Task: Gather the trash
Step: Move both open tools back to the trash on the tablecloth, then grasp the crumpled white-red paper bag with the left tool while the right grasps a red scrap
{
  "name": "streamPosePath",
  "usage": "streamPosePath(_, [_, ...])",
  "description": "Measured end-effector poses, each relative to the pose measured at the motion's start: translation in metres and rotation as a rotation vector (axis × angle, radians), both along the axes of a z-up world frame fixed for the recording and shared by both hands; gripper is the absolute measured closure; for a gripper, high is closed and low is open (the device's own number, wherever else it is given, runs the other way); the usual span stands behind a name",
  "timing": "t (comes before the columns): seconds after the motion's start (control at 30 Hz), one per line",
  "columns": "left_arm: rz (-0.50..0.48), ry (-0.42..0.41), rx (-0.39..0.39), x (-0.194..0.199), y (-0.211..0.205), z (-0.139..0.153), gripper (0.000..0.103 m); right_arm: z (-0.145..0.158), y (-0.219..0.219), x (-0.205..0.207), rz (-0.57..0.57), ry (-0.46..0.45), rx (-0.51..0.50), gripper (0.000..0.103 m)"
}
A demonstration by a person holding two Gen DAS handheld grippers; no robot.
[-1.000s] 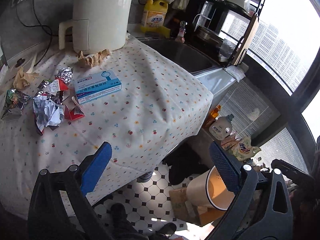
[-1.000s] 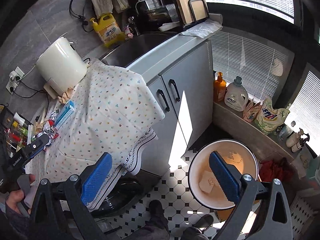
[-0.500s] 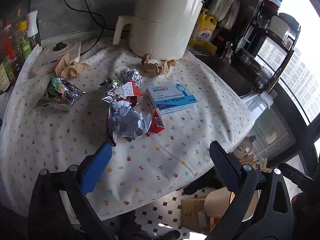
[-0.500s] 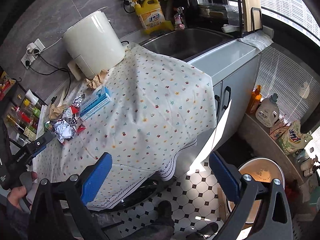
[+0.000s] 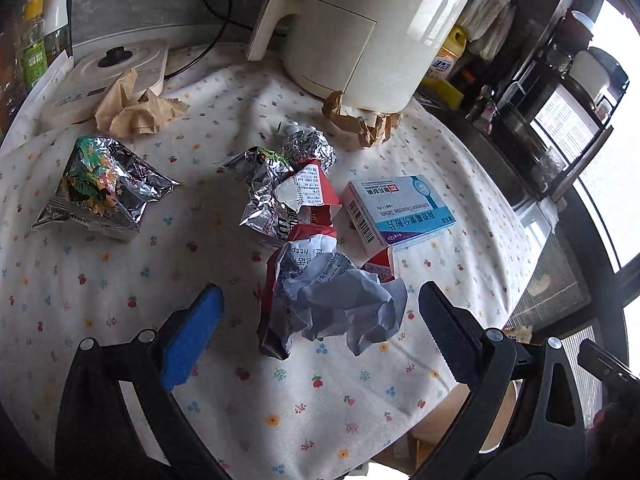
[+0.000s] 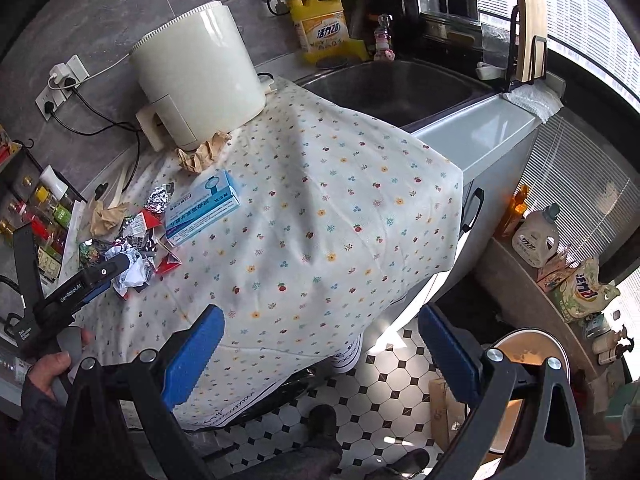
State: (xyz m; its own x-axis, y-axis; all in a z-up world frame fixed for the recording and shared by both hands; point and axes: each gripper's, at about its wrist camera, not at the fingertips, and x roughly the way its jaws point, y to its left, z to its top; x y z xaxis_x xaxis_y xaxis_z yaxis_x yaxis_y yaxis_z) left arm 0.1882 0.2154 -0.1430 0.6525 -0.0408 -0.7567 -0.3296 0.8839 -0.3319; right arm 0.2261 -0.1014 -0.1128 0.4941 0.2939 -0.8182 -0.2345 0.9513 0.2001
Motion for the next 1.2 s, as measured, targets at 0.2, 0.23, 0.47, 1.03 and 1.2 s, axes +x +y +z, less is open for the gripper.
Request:
streamPosePath(0.2, [-0.043, 0.023, -0.063, 0.011, 0.012, -0.012, 0.058, -0.005, 0.029, 0.009, 0.029, 0.008, -0.006, 0.008])
streamPosePath(0.23, [-0.048, 0.014, -0.063, 0.01, 0.013, -0.01, 0.061, -0.006, 0.035, 0.011, 0.039, 0.008, -0.006, 0.008])
streamPosePath(0.47, [-0.055, -0.065, -0.032, -0.014, 0.024, 0.018, 0.063, -0.015, 0.09, 0.023, 0.142, 0.008, 0.008, 0.008])
streamPosePath(1.03, [0.123, -0.07, 0.046, -0.087, 0.088, 0.038, 0.062, -0.062, 0.201, 0.047, 0.312, 0.12, 0.032, 0.023])
streamPosePath(1.2, [0.135, -0.069, 0.051, -0.093, 0.09, 0.04, 0.062, -0.068, 0.205, 0.051, 0.328, 0.166, 0.054, 0.081])
